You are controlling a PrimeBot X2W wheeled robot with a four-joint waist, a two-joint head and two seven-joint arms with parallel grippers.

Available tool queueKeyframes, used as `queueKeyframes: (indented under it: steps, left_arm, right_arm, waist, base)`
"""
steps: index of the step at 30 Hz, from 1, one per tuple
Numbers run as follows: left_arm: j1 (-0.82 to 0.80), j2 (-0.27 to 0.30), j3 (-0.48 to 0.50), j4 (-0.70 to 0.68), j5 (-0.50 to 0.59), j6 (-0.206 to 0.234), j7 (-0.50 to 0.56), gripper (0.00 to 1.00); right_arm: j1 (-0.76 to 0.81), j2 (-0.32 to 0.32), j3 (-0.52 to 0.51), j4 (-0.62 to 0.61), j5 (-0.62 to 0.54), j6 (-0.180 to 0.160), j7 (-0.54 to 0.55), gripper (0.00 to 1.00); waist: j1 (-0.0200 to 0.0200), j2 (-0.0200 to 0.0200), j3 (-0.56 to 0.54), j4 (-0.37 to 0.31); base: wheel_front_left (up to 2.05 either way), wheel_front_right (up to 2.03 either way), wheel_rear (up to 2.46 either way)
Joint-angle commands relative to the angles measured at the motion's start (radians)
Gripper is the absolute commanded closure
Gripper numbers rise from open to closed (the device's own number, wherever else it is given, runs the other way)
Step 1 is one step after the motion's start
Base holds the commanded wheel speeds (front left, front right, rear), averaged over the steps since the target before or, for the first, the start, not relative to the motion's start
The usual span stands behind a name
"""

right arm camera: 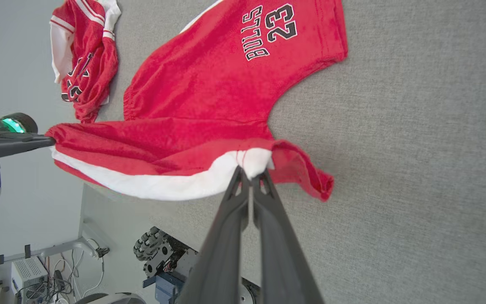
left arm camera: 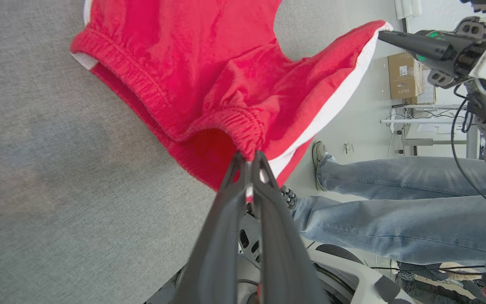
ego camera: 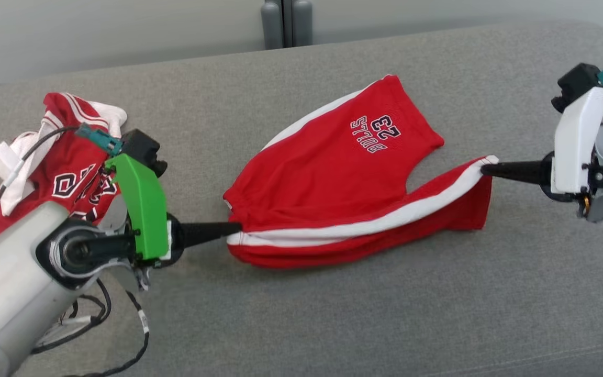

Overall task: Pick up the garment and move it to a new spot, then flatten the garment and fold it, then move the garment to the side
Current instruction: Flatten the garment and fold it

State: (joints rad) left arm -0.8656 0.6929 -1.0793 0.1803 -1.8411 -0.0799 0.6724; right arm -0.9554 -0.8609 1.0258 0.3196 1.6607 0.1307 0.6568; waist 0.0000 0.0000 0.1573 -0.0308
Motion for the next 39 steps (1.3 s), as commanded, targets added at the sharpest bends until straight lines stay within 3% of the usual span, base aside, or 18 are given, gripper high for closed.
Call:
queueKeyframes:
  steps: [1, 5, 11, 21, 32, 33, 34, 35, 39]
  left_arm:
    - [-0.027, -0.012, 0.008, 0.019, -0.014, 0.000, 0.010, 1.00]
    - [-0.084, -0.043, 0.032, 0.090, -0.029, -0.001, 0.037, 1.00]
    - [-0.150, -0.071, 0.056, 0.160, -0.028, -0.012, 0.059, 1.00]
    - [-0.238, -0.150, 0.095, 0.237, -0.006, -0.036, 0.040, 1.00]
    - [-0.282, -0.196, 0.115, 0.300, 0.024, -0.051, 0.031, 1.00]
    - [-0.280, -0.196, 0.117, 0.305, 0.026, -0.051, 0.031, 0.71]
    - [-0.276, -0.195, 0.117, 0.309, 0.029, -0.050, 0.031, 0.36]
    - [-0.269, -0.193, 0.117, 0.313, 0.033, -0.051, 0.035, 0.00]
    - [-0.254, -0.179, 0.123, 0.310, 0.051, -0.053, 0.029, 0.00]
  right_arm:
    - [-0.038, 0.023, 0.005, 0.042, -0.004, 0.000, 0.013, 1.00]
    - [-0.157, 0.112, 0.013, 0.199, -0.040, 0.000, 0.034, 1.00]
    - [-0.282, 0.189, 0.001, 0.363, -0.083, 0.000, -0.001, 1.00]
    - [-0.415, 0.278, 0.002, 0.567, -0.169, 0.000, -0.083, 1.00]
    - [-0.467, 0.342, -0.002, 0.682, -0.218, 0.000, -0.196, 1.00]
    - [-0.465, 0.348, -0.005, 0.691, -0.221, 0.000, -0.216, 0.29]
    - [-0.462, 0.355, -0.008, 0.697, -0.223, 0.000, -0.232, 0.00]
    - [-0.457, 0.362, -0.010, 0.703, -0.225, 0.000, -0.250, 0.00]
    - [-0.437, 0.378, -0.010, 0.704, -0.239, 0.000, -0.329, 0.00]
  waist:
    - [0.0000, 0.0000, 0.060, 0.028]
    - [0.0000, 0.0000, 0.127, 0.052]
    - [0.0000, 0.0000, 0.207, 0.093]
    - [0.0000, 0.0000, 0.302, 0.140]
    - [0.0000, 0.0000, 0.336, 0.139]
    - [0.0000, 0.0000, 0.334, 0.136]
    - [0.0000, 0.0000, 0.332, 0.133]
    - [0.0000, 0.0000, 0.328, 0.130]
    - [0.0000, 0.0000, 0.302, 0.118]
  base:
    - [0.00, 0.00, 0.00]
    - [0.00, 0.00, 0.00]
    - [0.00, 0.00, 0.00]
    - [0.00, 0.00, 0.00]
    - [0.00, 0.00, 0.00]
    - [0.00, 0.00, 0.00]
    - [0.00, 0.00, 0.00]
    - [0.00, 0.00, 0.00]
    - [0.00, 0.00, 0.00]
